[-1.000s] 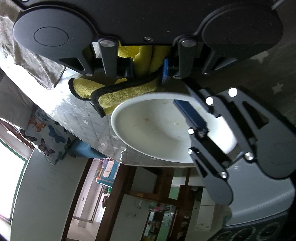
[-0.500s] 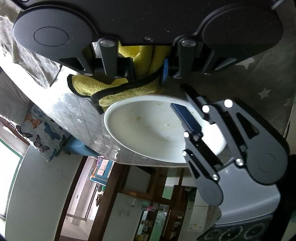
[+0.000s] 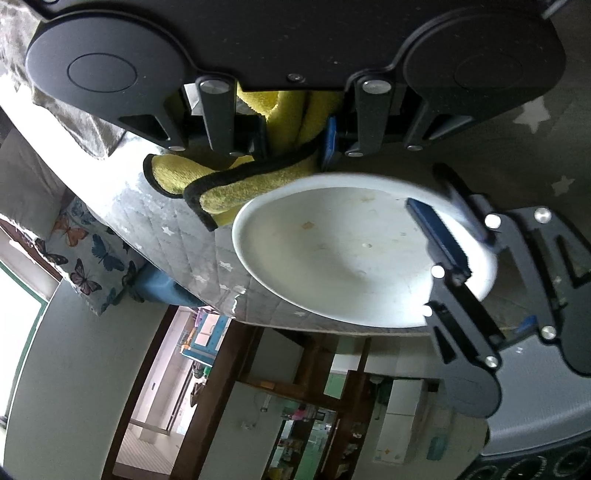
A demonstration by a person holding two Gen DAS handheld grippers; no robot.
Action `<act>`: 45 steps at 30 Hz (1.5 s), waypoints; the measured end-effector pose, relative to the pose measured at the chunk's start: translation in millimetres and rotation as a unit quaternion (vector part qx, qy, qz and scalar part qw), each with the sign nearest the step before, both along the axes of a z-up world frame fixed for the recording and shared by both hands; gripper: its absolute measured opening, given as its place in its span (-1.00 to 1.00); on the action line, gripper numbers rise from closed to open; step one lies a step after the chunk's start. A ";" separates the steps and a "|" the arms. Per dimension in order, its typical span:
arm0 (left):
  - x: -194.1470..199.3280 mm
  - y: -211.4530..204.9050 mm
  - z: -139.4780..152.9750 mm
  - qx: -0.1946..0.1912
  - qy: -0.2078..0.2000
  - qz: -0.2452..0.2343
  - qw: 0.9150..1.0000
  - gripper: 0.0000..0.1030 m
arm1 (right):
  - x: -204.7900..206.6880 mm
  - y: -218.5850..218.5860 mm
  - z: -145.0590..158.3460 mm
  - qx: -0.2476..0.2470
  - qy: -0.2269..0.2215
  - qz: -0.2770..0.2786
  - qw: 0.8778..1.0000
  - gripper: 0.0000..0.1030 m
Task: Clean bowl
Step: 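Wipe the bowl rim again with the cloth in the right tool while the left tool holds the bowl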
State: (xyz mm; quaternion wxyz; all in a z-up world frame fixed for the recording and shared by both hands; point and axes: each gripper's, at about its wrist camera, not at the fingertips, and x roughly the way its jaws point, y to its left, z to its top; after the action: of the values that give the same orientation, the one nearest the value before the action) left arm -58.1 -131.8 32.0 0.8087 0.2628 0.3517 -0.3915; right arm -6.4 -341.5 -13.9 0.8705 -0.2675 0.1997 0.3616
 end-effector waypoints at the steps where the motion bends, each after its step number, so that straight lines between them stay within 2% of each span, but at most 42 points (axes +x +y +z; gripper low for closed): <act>1: -0.4 0.3 0.0 0.000 0.000 -0.001 1.000 -0.60 | 2.2 0.1 0.1 -0.001 -0.001 0.000 1.000 -0.42; 26: 16.5 -17.3 4.3 -0.002 0.013 0.028 1.000 -0.49 | 3.8 1.7 2.8 -0.008 -0.007 0.000 1.000 -0.42; 30: 18.6 -19.7 4.3 -0.001 0.010 0.027 1.000 -0.48 | -15.0 1.0 -4.2 -0.008 -0.007 0.003 1.000 -0.42; 45: 16.5 -21.1 4.0 0.005 0.003 0.015 1.000 -0.49 | -38.4 -3.1 -4.7 -0.009 -0.005 0.019 1.000 -0.42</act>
State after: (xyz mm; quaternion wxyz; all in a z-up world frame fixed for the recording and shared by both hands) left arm -41.7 -152.9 36.0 0.8122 0.2602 0.3600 -0.3781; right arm -44.9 -344.6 -18.6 0.8623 -0.2809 0.1933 0.3744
